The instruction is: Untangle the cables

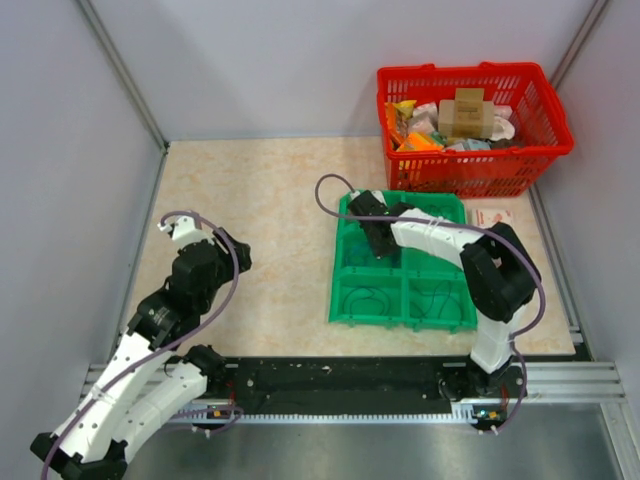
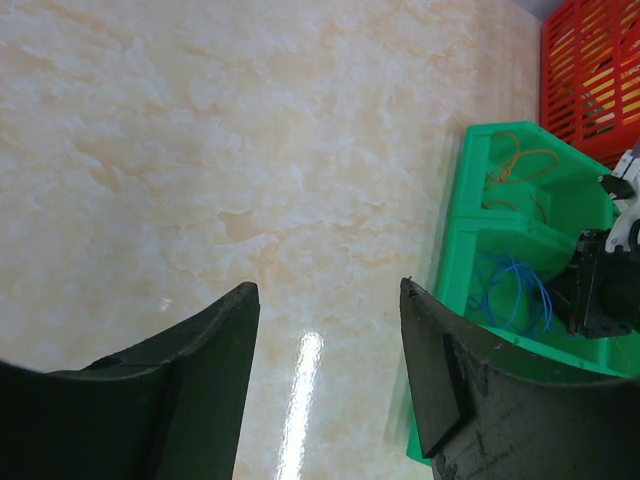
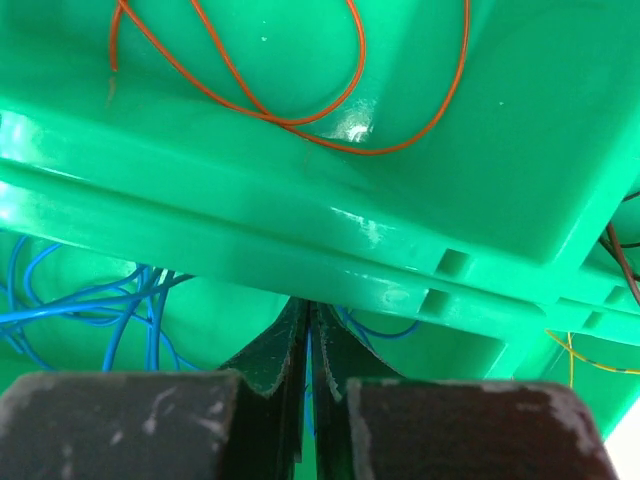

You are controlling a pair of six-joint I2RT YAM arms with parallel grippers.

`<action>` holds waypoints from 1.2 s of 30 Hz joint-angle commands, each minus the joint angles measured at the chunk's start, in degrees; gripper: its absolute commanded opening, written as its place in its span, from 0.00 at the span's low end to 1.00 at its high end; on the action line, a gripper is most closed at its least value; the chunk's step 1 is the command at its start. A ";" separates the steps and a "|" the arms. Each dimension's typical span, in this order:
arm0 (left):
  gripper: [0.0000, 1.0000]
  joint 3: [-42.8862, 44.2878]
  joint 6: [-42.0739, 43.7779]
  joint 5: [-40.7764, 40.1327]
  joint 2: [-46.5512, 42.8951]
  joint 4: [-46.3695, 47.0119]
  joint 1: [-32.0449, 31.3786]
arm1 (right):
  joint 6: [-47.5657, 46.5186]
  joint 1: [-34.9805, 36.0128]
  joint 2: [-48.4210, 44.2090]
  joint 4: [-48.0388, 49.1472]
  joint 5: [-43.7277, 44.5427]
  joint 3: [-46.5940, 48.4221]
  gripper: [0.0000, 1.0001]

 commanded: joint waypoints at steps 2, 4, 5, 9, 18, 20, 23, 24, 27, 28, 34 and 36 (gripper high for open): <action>0.64 0.62 0.89 2.79 2.06 2.92 0.14 | -1.03 -0.66 -6.52 2.41 -4.00 1.14 0.01; 0.65 0.44 0.89 4.55 2.94 3.27 0.14 | -1.20 -0.40 -8.28 2.41 -5.59 1.23 0.07; 0.65 0.36 0.97 5.08 3.20 3.44 0.14 | -1.38 -0.31 -9.16 2.41 -6.21 1.06 0.09; 0.66 0.00 1.15 7.19 5.05 4.32 0.14 | -1.47 -0.22 -12.58 2.23 -8.41 0.18 0.18; 0.66 0.79 1.85 9.12 6.19 5.11 0.14 | -2.17 -0.04 -25.58 2.40 -11.48 -1.93 0.36; 0.67 1.14 3.08 10.26 6.02 6.16 0.14 | -2.61 0.04 -29.97 3.63 -11.93 -2.98 0.39; 0.68 4.47 7.81 14.13 5.67 7.57 0.14 | -4.10 -0.04 -38.93 6.53 -11.49 -5.27 0.43; 0.68 5.96 9.14 15.53 5.40 8.27 0.14 | -4.71 -0.13 -42.01 7.15 -10.71 -5.71 0.44; 0.69 10.98 14.32 21.23 3.48 12.04 0.14 | -6.38 -0.13 -50.45 8.90 -6.58 -6.07 0.46; 0.70 12.56 16.42 23.78 2.86 13.28 0.22 | -7.00 -0.13 -53.43 9.26 -4.83 -5.98 0.49; 0.73 24.24 24.17 33.12 1.10 16.63 0.14 | -11.57 -0.04 -64.96 5.93 5.72 0.16 0.87; 0.75 28.11 25.84 33.30 0.83 16.63 0.14 | -12.18 -0.13 -67.86 4.87 8.01 2.45 0.99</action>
